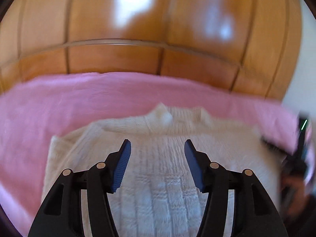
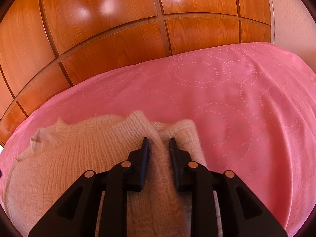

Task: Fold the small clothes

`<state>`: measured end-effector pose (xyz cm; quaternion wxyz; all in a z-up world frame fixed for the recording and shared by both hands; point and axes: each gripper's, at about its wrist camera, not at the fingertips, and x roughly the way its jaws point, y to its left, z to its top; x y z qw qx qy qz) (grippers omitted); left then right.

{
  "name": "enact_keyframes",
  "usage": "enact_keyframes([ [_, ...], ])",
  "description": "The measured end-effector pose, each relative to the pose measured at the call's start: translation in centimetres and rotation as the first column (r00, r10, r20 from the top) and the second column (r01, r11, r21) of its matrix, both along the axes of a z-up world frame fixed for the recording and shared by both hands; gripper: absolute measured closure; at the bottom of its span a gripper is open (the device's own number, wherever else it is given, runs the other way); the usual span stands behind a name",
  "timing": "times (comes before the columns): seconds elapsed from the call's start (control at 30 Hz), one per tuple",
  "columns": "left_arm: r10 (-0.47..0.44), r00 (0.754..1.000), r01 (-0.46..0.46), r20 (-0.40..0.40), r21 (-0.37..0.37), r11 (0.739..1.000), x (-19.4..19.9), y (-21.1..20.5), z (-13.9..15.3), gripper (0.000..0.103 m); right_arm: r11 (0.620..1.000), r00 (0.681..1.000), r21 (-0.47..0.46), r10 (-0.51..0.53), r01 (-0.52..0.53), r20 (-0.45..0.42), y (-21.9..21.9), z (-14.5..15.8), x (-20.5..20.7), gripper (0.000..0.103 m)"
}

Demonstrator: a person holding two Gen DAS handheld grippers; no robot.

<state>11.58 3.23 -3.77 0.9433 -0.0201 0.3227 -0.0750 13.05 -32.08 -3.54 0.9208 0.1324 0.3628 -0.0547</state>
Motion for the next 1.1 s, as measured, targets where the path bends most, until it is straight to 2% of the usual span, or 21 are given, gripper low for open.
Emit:
enact_keyframes([
  [0.07,-0.008,0.999,0.011,-0.045,0.072,0.997,1.5,-0.7,-2.1,0.046,1.0,1.0,0.0,0.0,0.0,0.0,0.0,0.0,0.0,0.08],
  [0.1,-0.014,0.994,0.021,-0.107,0.07,0.997,2.7,-0.7,-3.5,0.039,1.0,1.0,0.0,0.0,0.0,0.0,0.0,0.0,0.1,0.08],
  [0.2,-0.016,0.992,0.01,-0.127,-0.046,0.999,3.1,0.7,-3.5,0.035,1.0,1.0,0.001,-0.001,0.001,0.0,0.0,0.0,0.1,0.08],
  [0.3,-0.028,0.993,0.016,-0.119,-0.097,0.995,2.9,1.6,-3.7,0.035,1.0,1.0,-0.003,0.0,0.0,0.003,0.1,0.1,0.0,0.078],
  [0.37,-0.03,0.993,0.018,-0.116,-0.107,0.994,2.7,1.8,-3.7,0.034,1.0,1.0,-0.003,0.001,-0.001,0.014,0.1,0.3,-0.3,0.069],
  [0.43,-0.031,0.993,0.019,-0.113,-0.109,0.994,2.5,1.8,-3.7,0.034,1.0,0.999,-0.016,0.0,0.0,0.034,0.3,0.8,-0.9,0.046],
  [0.47,-0.031,0.993,0.019,-0.112,-0.11,0.994,2.5,1.9,-3.6,0.034,0.999,0.999,-0.048,-0.011,0.014,0.052,0.6,1.5,-1.5,0.041],
  [0.53,-0.032,0.993,0.019,-0.111,-0.119,0.993,2.4,2.0,-3.6,0.034,0.992,0.996,-0.122,-0.032,0.042,0.08,1.5,3.0,-2.6,0.039],
  [0.6,-0.035,0.993,0.021,-0.112,-0.121,0.992,2.7,2.0,-3.7,0.033,0.993,0.993,-0.12,0.016,-0.001,0.119,2.6,4.7,-3.6,0.036],
  [0.63,-0.034,0.993,0.021,-0.112,-0.117,0.993,2.7,2.0,-3.7,0.032,0.992,0.992,-0.122,0.048,-0.033,0.117,3.2,5.2,-3.7,0.026],
  [0.7,-0.034,0.993,0.021,-0.113,-0.113,0.993,2.7,1.9,-3.7,0.032,0.983,0.991,-0.154,0.111,-0.097,0.079,4.7,5.2,-3.0,0.018],
  [0.77,-0.034,0.993,0.021,-0.113,-0.116,0.993,2.7,2.0,-3.8,0.031,0.969,0.988,-0.204,0.149,-0.14,0.03,5.9,4.4,-1.8,0.018],
  [0.87,-0.044,0.993,0.029,-0.111,-0.13,0.991,2.7,2.1,-3.8,0.028,0.945,0.991,-0.298,0.117,-0.132,-0.068,6.8,2.1,0.0,0.012],
  [0.93,-0.045,0.993,0.03,-0.112,-0.13,0.991,2.8,2.1,-3.8,0.027,0.963,0.991,-0.253,0.072,-0.098,-0.111,5.7,0.4,1.2,0.004],
  [1.0,-0.054,0.992,0.039,-0.114,-0.128,0.991,2.9,1.9,-3.8,0.023,0.973,0.992,-0.215,0.055,-0.079,-0.113,5.0,0.0,1.5,0.003],
  [1.1,-0.053,0.992,0.039,-0.117,-0.121,0.992,3.0,1.7,-3.8,0.023,0.975,0.993,-0.207,0.059,-0.079,-0.102,4.8,-0.2,1.5,0.003],
])
